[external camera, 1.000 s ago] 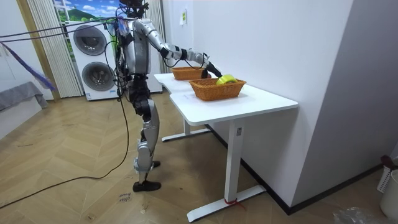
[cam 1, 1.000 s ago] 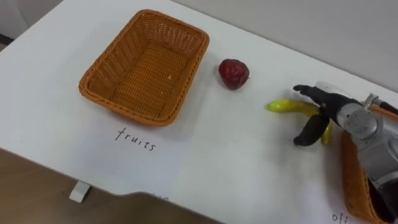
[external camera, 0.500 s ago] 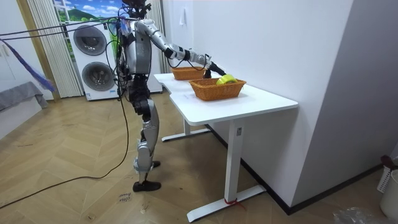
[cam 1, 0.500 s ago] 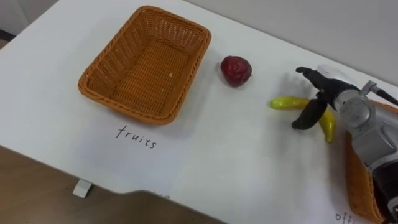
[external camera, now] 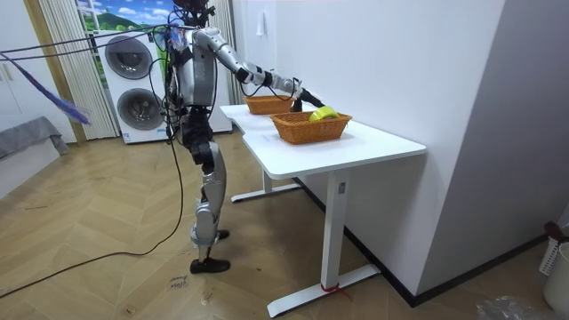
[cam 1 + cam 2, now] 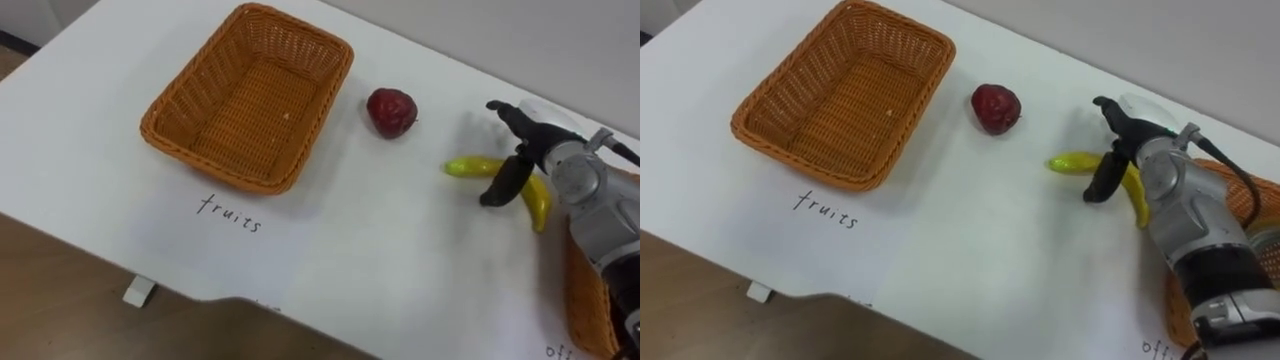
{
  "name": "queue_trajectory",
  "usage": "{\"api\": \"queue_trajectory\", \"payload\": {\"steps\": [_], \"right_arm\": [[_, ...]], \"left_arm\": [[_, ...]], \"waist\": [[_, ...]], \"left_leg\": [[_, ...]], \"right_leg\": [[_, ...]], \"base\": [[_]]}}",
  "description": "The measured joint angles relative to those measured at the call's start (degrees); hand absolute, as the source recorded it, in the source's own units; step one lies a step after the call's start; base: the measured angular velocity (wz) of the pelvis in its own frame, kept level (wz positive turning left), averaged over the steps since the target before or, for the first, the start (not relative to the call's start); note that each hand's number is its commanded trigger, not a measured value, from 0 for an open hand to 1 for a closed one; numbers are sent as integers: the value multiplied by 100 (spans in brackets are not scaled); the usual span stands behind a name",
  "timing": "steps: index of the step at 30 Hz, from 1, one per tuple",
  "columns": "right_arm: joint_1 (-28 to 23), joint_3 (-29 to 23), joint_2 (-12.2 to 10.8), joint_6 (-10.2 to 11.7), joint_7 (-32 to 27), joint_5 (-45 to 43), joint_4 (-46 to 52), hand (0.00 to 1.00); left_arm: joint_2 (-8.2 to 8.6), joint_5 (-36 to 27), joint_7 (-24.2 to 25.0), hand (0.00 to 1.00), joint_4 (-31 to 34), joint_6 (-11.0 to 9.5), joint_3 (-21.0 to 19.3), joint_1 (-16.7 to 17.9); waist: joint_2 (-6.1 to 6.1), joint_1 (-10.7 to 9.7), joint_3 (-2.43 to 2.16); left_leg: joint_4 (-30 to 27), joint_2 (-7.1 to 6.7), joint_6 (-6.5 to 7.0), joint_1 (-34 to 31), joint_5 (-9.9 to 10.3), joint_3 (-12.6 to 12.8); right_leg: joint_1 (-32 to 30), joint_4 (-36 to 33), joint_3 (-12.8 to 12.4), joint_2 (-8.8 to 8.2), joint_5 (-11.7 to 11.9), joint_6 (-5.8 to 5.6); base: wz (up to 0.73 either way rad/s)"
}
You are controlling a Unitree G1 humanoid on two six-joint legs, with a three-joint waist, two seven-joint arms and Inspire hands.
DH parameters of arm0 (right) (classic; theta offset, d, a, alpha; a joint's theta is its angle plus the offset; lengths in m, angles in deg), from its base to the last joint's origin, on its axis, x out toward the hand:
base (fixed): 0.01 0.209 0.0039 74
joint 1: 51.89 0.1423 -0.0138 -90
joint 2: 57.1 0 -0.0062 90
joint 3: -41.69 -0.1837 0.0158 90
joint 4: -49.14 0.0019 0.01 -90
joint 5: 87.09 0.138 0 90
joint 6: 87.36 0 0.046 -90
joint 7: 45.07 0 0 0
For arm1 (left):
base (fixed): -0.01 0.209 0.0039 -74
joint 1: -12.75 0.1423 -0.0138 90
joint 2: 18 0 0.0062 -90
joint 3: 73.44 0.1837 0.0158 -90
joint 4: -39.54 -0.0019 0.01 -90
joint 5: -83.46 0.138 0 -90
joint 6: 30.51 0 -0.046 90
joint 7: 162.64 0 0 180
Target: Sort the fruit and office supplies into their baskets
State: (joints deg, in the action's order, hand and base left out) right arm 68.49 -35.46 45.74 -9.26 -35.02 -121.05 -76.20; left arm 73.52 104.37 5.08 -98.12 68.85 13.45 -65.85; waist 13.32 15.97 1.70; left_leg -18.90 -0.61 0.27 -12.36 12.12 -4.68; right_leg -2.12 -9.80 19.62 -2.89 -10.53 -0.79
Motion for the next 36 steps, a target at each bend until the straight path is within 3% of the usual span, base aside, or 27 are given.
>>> {"api": "queue_trajectory", "payload": {"steps": [2,11,17,36], "right_arm": [[0,17,0,-2,-14,0,-11,100],[0,185,53,25,374,182,27,100],[1,195,62,36,349,254,25,100],[5,222,69,222,330,647,32,100]], "left_arm": [[-1,0,0,0,0,2,2,-6],[-4,-6,-19,0,-52,10,65,-30],[-3,-8,-104,0,-118,7,185,-15],[-4,-10,-99,0,-296,-164,261,-44]], "waist": [[-3,4,2],[-20,1,5],[-27,65,4],[-18,-1,0]], "left_leg": [[-1,0,2,0,-1,0],[83,30,-15,18,-31,47],[235,38,-40,100,-138,61],[329,60,-44,172,-140,96]], "right_leg": [[0,0,1,0,7,2],[-29,1,-57,27,47,30],[-36,4,-53,23,57,36],[-27,13,-57,33,56,36]], "base": [[0],[-4],[0],[0]]}}
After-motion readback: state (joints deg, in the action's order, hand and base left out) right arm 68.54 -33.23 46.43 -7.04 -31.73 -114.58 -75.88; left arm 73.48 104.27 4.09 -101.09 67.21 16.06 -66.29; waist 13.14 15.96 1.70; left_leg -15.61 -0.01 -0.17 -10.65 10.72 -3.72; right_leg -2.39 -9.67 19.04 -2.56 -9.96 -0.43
